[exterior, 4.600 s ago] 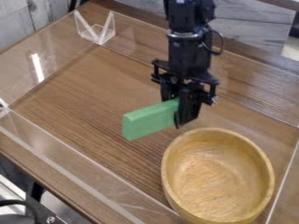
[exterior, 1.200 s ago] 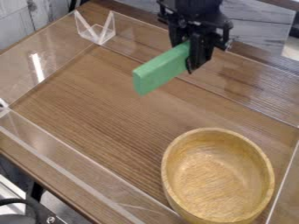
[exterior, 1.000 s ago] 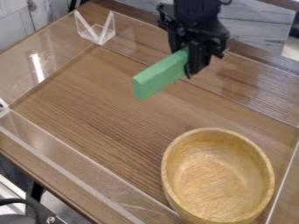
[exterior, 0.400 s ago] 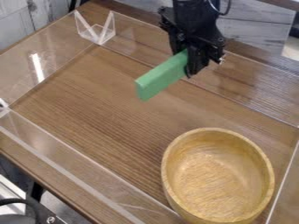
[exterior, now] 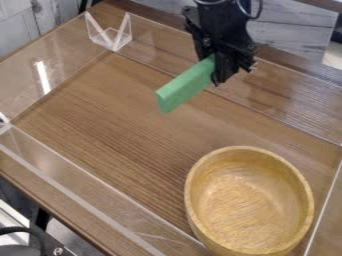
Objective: Put the green block in the brown bowl
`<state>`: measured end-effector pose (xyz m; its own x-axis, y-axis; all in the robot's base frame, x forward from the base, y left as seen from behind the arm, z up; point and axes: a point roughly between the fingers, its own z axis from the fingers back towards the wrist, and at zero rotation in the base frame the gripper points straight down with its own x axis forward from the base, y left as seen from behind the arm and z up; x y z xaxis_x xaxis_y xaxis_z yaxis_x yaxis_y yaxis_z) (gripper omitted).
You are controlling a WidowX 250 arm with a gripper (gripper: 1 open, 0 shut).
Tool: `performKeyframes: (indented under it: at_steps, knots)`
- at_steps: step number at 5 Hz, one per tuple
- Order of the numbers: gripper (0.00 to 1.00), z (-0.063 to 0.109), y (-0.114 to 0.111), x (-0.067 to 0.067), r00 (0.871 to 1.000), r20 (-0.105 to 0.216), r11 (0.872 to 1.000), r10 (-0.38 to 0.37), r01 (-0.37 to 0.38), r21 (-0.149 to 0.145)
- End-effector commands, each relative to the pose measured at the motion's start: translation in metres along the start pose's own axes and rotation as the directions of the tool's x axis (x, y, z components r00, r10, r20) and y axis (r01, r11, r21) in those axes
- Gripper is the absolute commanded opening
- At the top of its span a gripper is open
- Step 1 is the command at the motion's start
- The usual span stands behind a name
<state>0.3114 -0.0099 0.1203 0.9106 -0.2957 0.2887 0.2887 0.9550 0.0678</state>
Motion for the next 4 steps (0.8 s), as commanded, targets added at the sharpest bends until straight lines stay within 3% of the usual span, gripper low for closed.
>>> performKeyframes:
  at_steps: [1,4]
  knots:
    - [0.0,0.0107,0.0104,0.0092,0.998,0.069,0.999,-0.008,0.006,0.035]
    - [0.0,0.0084,0.0182,0.014,0.988,0.148,0.996,-0.052,0.041,0.078]
